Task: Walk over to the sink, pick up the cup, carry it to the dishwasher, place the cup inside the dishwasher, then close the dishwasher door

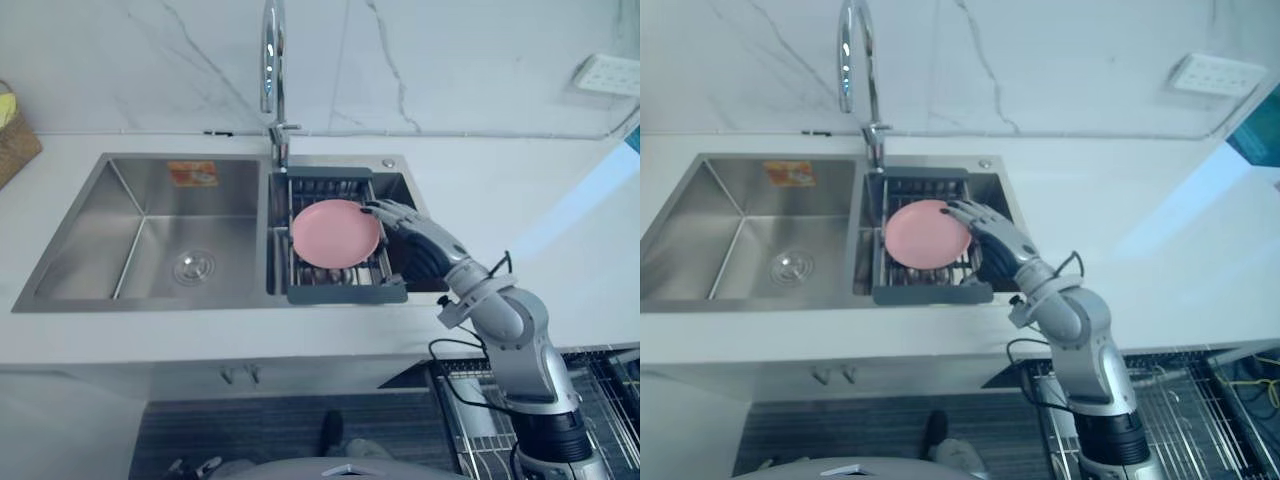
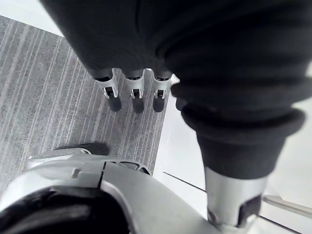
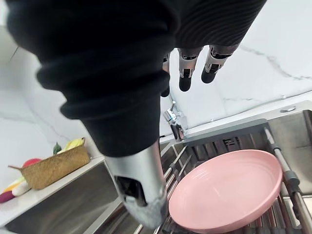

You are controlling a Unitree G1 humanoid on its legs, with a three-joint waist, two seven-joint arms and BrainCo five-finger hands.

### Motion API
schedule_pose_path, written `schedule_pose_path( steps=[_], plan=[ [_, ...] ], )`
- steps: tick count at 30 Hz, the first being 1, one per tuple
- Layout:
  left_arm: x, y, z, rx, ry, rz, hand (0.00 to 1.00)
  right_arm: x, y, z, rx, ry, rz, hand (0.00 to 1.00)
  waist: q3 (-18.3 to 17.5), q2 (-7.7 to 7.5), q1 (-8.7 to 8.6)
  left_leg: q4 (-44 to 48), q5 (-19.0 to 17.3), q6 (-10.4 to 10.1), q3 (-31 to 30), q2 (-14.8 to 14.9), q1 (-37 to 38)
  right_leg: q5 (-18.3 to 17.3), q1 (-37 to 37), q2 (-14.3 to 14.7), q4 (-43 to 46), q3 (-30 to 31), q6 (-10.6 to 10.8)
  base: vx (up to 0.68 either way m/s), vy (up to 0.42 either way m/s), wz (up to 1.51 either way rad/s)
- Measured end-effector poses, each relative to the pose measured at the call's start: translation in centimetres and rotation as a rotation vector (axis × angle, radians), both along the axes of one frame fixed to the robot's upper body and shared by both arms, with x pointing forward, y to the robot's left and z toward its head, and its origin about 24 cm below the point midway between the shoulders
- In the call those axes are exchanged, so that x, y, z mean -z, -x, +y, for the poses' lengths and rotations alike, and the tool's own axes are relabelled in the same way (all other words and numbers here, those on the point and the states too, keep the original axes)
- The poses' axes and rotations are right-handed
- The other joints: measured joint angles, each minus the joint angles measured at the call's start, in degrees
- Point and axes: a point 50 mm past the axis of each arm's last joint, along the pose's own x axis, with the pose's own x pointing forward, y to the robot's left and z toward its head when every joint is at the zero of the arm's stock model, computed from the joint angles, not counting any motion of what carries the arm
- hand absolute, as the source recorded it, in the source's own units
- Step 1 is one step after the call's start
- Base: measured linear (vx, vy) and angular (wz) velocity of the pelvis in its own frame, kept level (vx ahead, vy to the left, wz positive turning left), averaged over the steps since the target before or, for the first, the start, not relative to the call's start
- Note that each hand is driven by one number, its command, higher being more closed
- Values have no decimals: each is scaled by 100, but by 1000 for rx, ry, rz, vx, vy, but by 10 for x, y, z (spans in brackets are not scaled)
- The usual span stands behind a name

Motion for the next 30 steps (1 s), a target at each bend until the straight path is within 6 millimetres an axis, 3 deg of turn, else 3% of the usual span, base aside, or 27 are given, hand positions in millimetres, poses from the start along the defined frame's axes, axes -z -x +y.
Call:
schedule_pose_path(
  steps=[13, 25, 30],
  plan=[
    [-1, -4, 5, 27, -18, 7, 0, 5, -17, 30, -68, 323, -54, 0, -58, -89, 136, 2, 69, -6, -143, -2, -90, 1, -18, -24, 0, -44, -1, -8, 57, 6],
    [-3, -7, 7, 54, -23, 29, 0, 36, -29, 28, -4, 475, 37, 0, -102, -106, 181, 1, 79, -20, -150, -4, -94, -4, -21, -26, 0, -47, 5, -9, 58, 0],
    [-3, -9, 7, 54, -18, 41, 0, 47, -36, 18, 65, 488, 69, 0, -109, -97, 234, -1, 80, -21, -165, -9, -93, -11, -12, -33, 0, -64, 15, -2, 62, 2]
  ],
)
